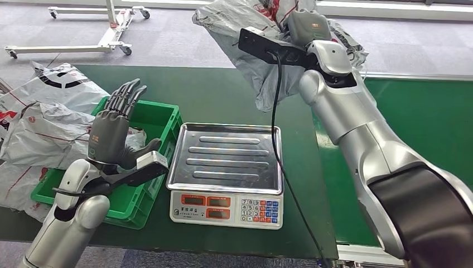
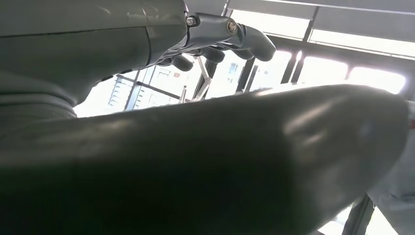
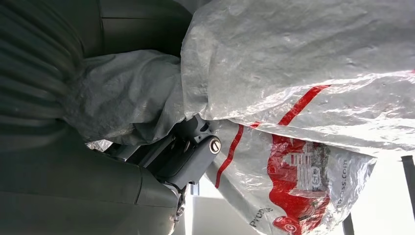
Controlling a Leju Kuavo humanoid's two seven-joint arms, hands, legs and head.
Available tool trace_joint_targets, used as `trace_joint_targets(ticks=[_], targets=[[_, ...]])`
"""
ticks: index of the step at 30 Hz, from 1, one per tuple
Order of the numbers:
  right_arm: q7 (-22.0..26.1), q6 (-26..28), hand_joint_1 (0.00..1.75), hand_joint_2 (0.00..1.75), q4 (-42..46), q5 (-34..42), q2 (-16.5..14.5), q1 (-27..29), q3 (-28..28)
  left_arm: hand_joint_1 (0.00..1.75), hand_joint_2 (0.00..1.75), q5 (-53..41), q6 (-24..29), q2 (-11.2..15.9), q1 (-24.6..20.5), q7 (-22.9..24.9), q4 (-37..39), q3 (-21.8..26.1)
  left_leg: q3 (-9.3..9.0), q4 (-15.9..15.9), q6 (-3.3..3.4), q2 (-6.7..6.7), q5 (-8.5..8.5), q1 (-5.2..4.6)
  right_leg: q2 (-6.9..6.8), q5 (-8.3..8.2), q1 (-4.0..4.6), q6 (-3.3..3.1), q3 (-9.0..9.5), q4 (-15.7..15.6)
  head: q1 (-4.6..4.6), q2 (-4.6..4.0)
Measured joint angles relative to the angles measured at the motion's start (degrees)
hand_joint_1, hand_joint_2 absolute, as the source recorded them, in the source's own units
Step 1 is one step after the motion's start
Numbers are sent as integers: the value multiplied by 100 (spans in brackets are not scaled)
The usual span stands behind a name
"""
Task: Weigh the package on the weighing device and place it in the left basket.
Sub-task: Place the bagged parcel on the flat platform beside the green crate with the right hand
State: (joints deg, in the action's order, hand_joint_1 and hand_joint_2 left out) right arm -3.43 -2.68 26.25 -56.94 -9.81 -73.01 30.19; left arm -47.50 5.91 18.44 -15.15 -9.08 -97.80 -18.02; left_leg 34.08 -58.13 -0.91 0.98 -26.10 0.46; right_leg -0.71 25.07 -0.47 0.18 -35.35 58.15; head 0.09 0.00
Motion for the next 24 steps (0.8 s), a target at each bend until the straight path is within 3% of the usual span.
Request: trace_joint_targets(ticks=[9,18,24], targets=[[-120,-306,175,175,-43,382,-359,131,24,0,0,-36,0,-93,-28,90,77,-49,-1,1,-2,6,0,2,10,1,6,-3,-3,0,0,0],[302,-842,175,175,296,1260,-503,1039,192,0,0,-38,-46,-58,-62,220,92,-56,3,1,-6,0,3,5,4,1,9,-4,-1,1,0,0],[527,-1259,175,175,888,2166,-471,1656,561,0,0,-125,-46,4,233,270,-58,44,5,1,-11,3,-1,5,8,3,9,-6,-7,0,0,0]])
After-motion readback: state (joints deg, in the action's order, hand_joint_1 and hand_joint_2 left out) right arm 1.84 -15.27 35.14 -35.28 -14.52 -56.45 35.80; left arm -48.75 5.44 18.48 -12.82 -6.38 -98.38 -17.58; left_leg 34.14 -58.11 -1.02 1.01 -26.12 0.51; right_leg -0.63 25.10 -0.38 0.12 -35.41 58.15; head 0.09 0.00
